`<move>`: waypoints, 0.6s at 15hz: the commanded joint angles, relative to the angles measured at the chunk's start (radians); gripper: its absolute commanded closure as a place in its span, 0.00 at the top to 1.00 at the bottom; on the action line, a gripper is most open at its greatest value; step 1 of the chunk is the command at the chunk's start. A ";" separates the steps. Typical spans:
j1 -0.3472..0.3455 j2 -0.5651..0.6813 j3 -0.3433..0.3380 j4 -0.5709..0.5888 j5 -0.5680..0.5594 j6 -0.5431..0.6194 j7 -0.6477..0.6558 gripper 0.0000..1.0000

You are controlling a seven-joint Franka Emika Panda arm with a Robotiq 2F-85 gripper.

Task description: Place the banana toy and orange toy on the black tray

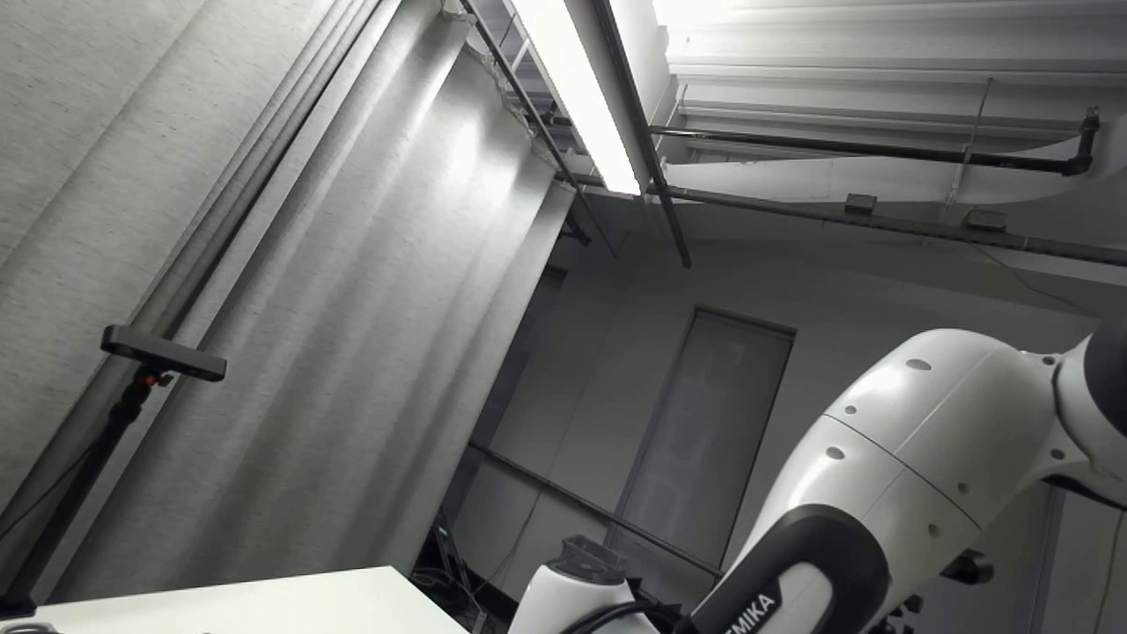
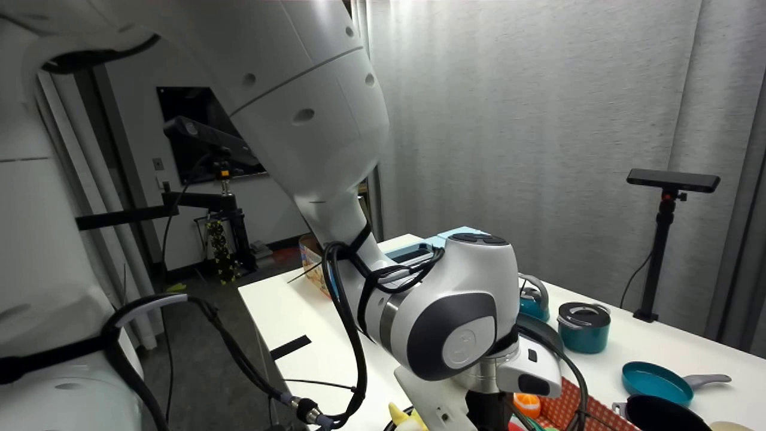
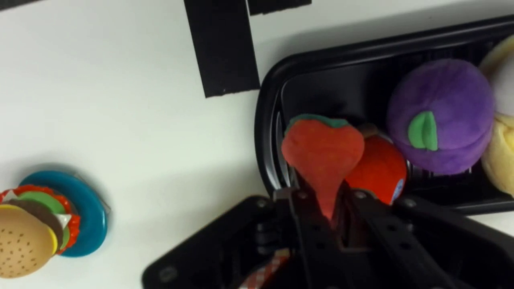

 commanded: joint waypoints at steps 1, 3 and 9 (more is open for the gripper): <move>-0.028 -0.009 0.046 0.001 0.122 -0.100 -0.046 0.03; -0.026 0.010 0.062 0.014 0.195 -0.126 -0.084 0.03; -0.021 0.092 0.105 0.081 0.328 -0.116 -0.156 0.03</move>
